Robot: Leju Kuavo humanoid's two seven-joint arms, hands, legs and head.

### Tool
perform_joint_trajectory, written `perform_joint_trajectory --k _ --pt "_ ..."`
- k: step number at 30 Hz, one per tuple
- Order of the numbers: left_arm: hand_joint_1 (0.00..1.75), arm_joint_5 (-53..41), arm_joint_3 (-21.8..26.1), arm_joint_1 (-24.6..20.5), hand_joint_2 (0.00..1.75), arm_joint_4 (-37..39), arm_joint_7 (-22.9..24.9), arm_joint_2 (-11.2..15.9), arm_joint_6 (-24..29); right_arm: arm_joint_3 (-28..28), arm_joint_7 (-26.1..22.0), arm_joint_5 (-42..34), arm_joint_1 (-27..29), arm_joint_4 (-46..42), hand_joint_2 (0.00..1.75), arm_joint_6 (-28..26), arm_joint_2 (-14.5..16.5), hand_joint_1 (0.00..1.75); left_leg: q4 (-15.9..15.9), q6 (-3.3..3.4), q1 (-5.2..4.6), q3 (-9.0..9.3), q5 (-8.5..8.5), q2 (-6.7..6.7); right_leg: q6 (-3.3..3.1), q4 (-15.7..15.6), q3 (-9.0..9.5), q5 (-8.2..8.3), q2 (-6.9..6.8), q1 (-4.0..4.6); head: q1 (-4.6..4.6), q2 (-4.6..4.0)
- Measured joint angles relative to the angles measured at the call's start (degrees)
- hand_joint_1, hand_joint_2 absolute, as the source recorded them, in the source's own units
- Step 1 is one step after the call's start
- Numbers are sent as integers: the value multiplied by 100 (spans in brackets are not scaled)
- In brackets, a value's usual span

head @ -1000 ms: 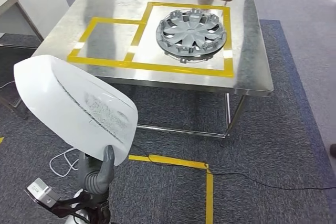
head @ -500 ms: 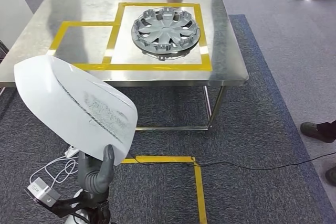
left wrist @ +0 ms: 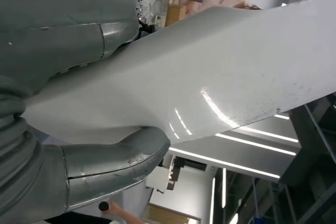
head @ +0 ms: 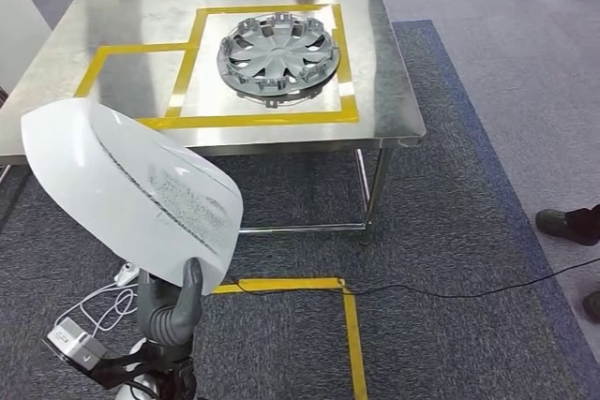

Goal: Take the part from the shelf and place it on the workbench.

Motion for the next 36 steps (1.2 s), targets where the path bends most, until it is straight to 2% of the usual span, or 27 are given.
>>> perform_joint_trajectory --k 2,3,6,8,9,11,12,13,14,16,17,18,19,21,23,24,26,27,28,29,30,32,33,34,36 --pt "175 0 -1 -3 175 -2 0 -1 0 0 7 -1 -7 2 175 1 9 0 -765 110 -35 357 319 -20 9 6 2 1 22 22 5 0" --pt "175 0 -2 -4 175 -3 0 -1 0 0 13 -9 -12 3 175 3 14 0 -992 147 -52 451 378 -29 25 11 -12 7 25 26 3 0" --pt "175 3 -7 -1 175 -4 0 -5 1 0 -1 -39 -19 2 175 -1 19 0 -1138 181 -62 472 400 -31 110 12 -60 27 23 19 -10 0" --pt "175 10 -8 -4 175 -4 0 -10 8 1 -53 -4 -14 1 175 -62 18 0 -1201 211 -32 486 449 -19 169 165 -147 -101 19 14 7 0" --pt "175 17 -9 -2 175 -4 0 -13 21 5 -86 43 -12 1 175 -102 17 0 -1225 223 -16 489 469 -8 195 425 -274 -261 17 7 17 0" --pt "175 31 -6 8 175 -4 0 -12 58 33 -174 181 -5 0 175 -162 17 0 -1225 236 -17 469 478 9 246 1211 -639 -637 13 -11 37 0" --pt "175 34 -3 18 175 -4 -1 -11 80 61 -230 258 4 0 175 -174 16 0 -1223 237 -17 462 479 15 266 1536 -790 -741 12 -21 38 0" --pt "175 37 2 27 175 -4 -3 -10 96 100 -287 330 14 0 175 -178 14 0 -1221 236 -16 461 480 18 283 1658 -843 -731 9 -30 39 0" --pt "175 41 9 38 175 -4 -5 -9 110 140 -329 390 22 0 175 -173 9 0 -1216 231 -13 466 477 18 295 1543 -780 -612 4 -40 40 0" --pt "175 52 30 63 175 -12 -9 -9 127 215 -318 473 18 0 175 -138 -4 0 -1194 196 -4 479 454 16 316 793 -387 -235 -18 -69 40 0" --pt "175 60 41 72 175 -22 -9 -9 129 246 -269 494 9 1 175 -110 -9 0 -1168 165 -13 475 435 13 309 413 -189 -120 -25 -73 45 0" --pt "175 68 51 77 175 -34 -8 -9 127 273 -210 506 1 1 175 -79 -10 0 -1146 129 -23 464 425 10 284 159 -53 -63 -29 -74 45 0" --pt "175 78 59 78 175 -45 -7 -9 122 293 -165 509 -3 2 175 -56 -10 0 -1128 98 -36 449 421 8 252 55 3 -73 -27 -67 40 0" --pt "175 94 70 73 175 -56 -2 -10 108 315 -197 480 6 2 175 -37 -11 0 -1109 46 -37 424 422 6 168 50 7 -68 -18 -58 28 0" --pt "175 102 78 70 175 -64 0 -11 96 318 -414 393 14 2 175 -17 -11 0 -960 -9 -20 366 300 0 100 45 4 -54 -16 -63 7 0" --pt "175 103 81 69 175 -70 0 -10 90 317 -567 331 12 2 175 19 -11 0 -734 -37 -15 270 152 -3 68 39 6 -47 -18 -70 -4 0" --pt "175 104 84 75 175 -78 0 -7 74 310 -855 223 10 2 175 105 -11 0 16 -68 -11 -67 -218 -7 34 41 0 -49 -21 -61 -23 0" --pt "175 105 85 82 175 -78 0 -4 69 308 -955 197 13 2 175 129 -11 0 364 -69 -10 -231 -337 -8 28 42 -2 -50 -21 -54 -22 0" --pt "175 107 87 88 175 -78 0 -3 66 306 -1015 188 19 2 175 134 -11 0 551 -59 -10 -323 -350 -9 24 42 0 -53 -20 -45 -23 0" --pt "175 108 90 93 175 -78 0 -3 65 306 -1040 189 23 2 175 129 -12 0 517 -39 -11 -314 -250 -10 20 42 6 -55 -16 -34 -23 0" --pt "175 109 92 96 175 -79 0 -3 63 306 -1052 189 25 2 175 125 -13 0 259 -7 -16 -199 -55 -12 19 42 17 -56 -8 -23 -22 0" --pt "175 108 95 94 175 -84 0 -5 60 306 -1057 189 25 4 175 120 -11 0 -525 94 -43 156 329 -19 23 44 29 -60 8 1 -17 0" --pt "175 106 96 92 175 -86 -2 -7 59 306 -1048 197 22 5 175 110 -9 0 -828 134 -60 286 424 -22 34 50 18 -60 13 10 -22 0" --pt "175 104 98 92 175 -87 -3 -10 72 307 -1019 219 19 6 175 95 -8 0 -998 159 -75 350 450 -25 51 53 0 -56 13 13 -23 0" --pt "175 107 111 98 175 -87 32 -36 195 312 -839 313 13 7 175 45 -4 0 -1076 168 -81 357 442 -29 107 45 -22 -43 7 12 -33 0"
